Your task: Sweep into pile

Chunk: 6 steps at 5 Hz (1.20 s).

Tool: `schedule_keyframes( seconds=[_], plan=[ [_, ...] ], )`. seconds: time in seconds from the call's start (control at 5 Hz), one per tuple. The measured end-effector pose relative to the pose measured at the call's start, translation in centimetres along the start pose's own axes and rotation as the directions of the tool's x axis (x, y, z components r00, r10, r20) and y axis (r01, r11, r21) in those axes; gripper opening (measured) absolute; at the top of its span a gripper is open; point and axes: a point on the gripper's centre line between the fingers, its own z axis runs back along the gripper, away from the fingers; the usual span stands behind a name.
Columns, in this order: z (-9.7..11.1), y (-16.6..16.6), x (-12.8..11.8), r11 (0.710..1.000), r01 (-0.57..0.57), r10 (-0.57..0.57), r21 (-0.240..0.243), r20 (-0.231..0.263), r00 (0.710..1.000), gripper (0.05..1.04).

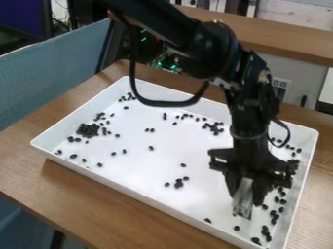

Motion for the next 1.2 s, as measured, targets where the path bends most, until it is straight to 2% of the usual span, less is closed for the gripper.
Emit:
schedule_keyframes(
  seconds=[0.2,0.6,1.0,1.2],
  plan=[
    [-1.0,-1.4,0.7,0.998,-0.02,0.019,-0.052,-0.007,1.0,0.394],
    [-2.1,-3.1,1.2,0.997,-0.017,0.015,-0.074,-0.028,0.999,0.394],
    [-2.8,-2.8,2.0,0.999,0.001,-0.002,-0.045,-0.021,1.0,0.394],
    [-2.8,-0.5,1.9,1.0,-0.013,0.014,0.007,-0.031,0.999,0.394]
  ],
)
